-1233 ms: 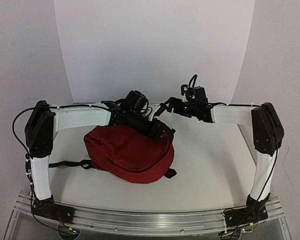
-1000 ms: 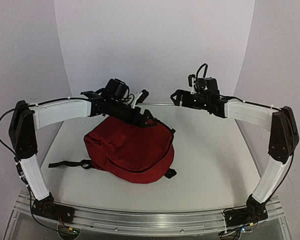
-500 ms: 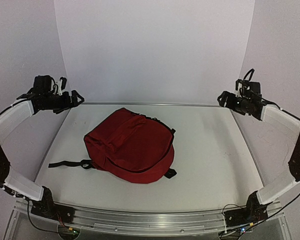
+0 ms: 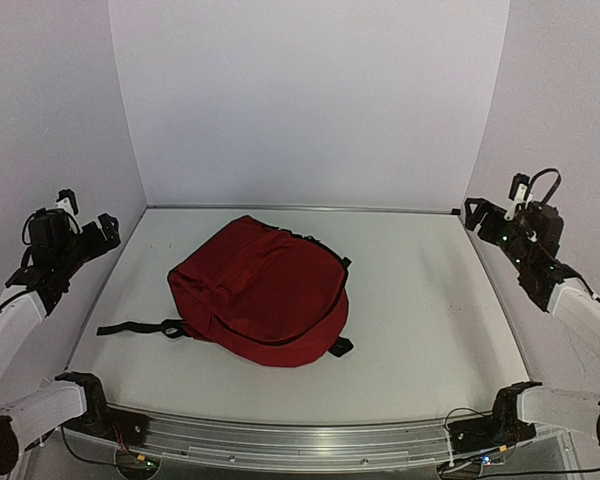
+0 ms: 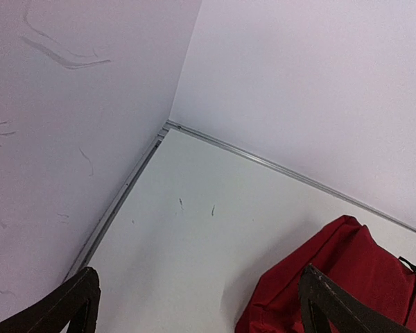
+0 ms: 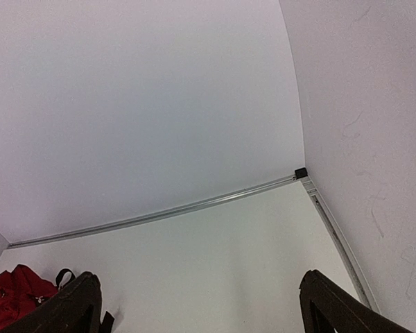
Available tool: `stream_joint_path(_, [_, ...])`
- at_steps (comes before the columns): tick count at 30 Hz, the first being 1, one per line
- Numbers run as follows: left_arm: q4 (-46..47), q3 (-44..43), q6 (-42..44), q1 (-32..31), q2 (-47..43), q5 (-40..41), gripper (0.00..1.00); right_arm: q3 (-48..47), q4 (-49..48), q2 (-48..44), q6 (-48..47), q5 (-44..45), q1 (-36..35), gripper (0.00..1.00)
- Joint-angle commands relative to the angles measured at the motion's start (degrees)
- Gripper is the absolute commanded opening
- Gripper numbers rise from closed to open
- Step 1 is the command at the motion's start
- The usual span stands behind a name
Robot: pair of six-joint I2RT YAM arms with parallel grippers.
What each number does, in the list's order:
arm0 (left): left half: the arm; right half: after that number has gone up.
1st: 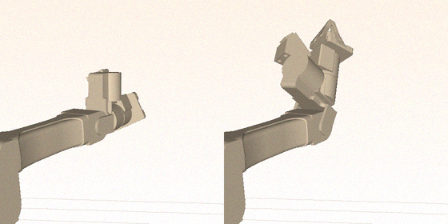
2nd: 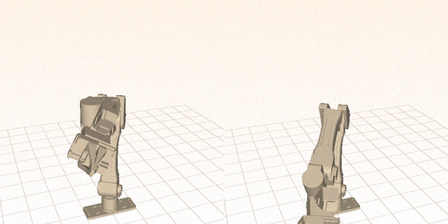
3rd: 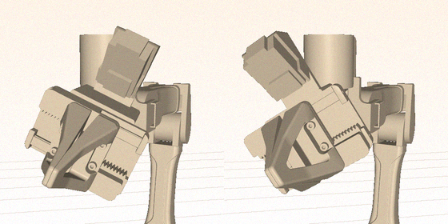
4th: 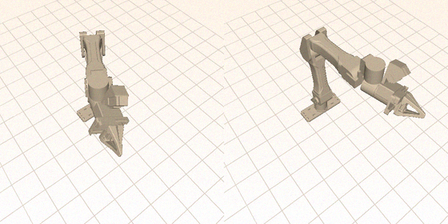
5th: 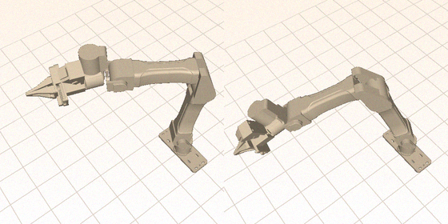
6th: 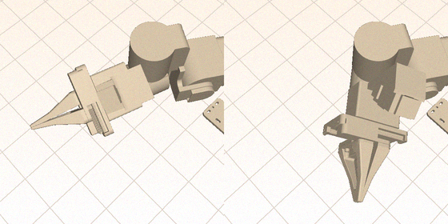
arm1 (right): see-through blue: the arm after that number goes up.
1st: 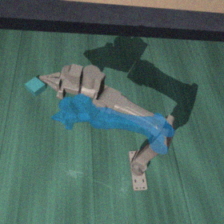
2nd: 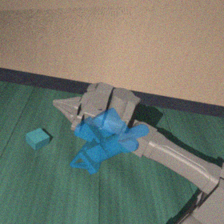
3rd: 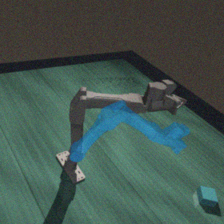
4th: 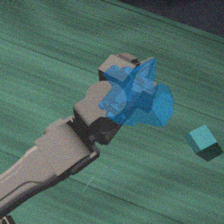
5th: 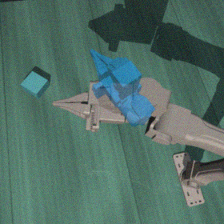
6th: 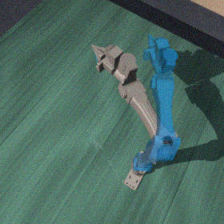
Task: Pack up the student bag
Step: Reset both arms
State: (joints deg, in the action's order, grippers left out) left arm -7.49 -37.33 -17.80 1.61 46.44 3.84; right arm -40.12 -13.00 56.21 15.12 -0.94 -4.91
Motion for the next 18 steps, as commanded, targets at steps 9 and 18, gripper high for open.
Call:
stream_joint_path(9, [10.0, 15.6, -2.4, 0.0, -7.8, 5.8, 1.00, 20.0, -20.7, -9.1, -0.8, 5.1, -0.1, 0.98])
stream_joint_path(18, [8.2, 14.7, -0.6, 0.0, -8.9, 6.4, 1.00, 20.5, -21.3, -9.1, -1.4, 5.3, -0.2, 0.98])
